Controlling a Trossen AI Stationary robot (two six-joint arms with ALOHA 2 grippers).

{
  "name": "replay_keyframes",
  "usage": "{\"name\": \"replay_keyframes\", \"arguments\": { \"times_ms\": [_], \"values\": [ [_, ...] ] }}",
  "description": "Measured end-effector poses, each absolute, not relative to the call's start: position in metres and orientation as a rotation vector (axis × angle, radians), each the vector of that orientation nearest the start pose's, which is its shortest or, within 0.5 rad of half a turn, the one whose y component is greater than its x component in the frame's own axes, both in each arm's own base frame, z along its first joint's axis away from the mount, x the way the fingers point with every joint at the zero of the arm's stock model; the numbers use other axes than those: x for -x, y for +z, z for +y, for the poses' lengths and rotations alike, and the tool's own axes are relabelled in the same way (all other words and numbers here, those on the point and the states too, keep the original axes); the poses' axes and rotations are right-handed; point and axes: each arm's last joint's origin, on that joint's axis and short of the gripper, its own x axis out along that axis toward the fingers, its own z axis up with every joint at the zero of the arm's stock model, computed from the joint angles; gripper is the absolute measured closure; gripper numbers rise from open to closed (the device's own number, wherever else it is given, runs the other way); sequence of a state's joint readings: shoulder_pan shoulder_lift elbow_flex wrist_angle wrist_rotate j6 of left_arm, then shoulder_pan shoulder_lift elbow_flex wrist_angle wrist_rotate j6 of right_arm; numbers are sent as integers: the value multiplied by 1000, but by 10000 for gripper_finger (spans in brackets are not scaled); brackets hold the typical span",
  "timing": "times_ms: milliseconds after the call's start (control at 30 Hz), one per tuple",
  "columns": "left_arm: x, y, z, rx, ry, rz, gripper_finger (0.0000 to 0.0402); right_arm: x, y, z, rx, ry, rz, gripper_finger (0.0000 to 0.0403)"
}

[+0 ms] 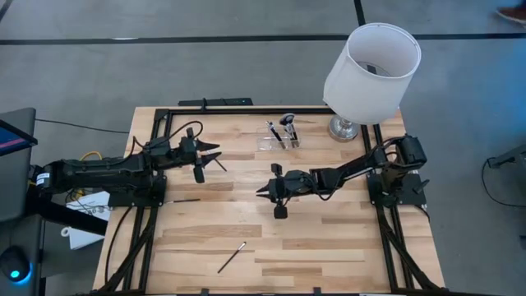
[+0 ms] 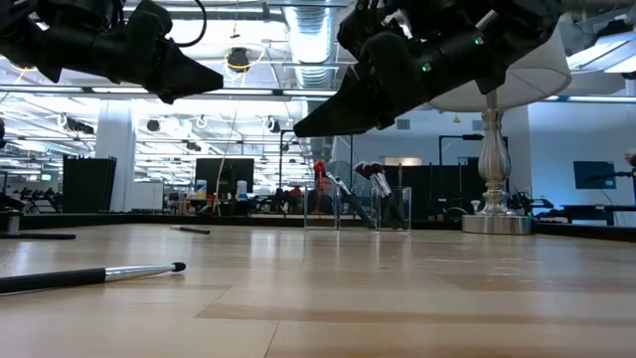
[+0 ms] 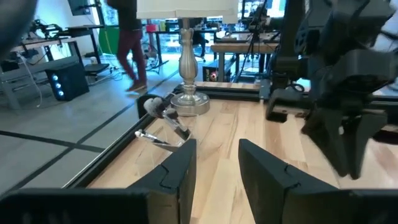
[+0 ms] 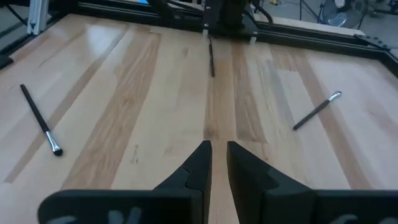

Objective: Put items in baskets/containers
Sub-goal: Put the silver eyeshadow brush into the transparent organizer

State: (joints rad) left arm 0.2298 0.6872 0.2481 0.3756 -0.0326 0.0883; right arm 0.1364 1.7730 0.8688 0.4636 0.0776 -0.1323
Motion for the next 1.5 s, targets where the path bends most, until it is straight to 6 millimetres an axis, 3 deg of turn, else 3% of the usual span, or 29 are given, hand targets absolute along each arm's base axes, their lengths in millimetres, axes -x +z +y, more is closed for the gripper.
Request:
{"name": "replay_keyframes", "arguments": {
  "times_ms": [67,267,767,1033,1300,1500],
  "values": [
    [-155,215,37,-46,251,68,284,-355,163,45,179,84,463,361],
    [-155,216,37,300,257,10,284,-353,157,36,174,65,530,361],
    [-154,238,37,294,224,-213,284,-353,157,35,82,34,543,361],
    [-154,238,37,283,223,-209,284,-352,156,34,-3,10,546,361],
    [-155,234,43,290,432,-212,284,-352,156,35,-45,-1,555,361],
    [-159,219,46,288,595,-98,284,-352,155,34,-44,-3,562,361]
  ]
}}
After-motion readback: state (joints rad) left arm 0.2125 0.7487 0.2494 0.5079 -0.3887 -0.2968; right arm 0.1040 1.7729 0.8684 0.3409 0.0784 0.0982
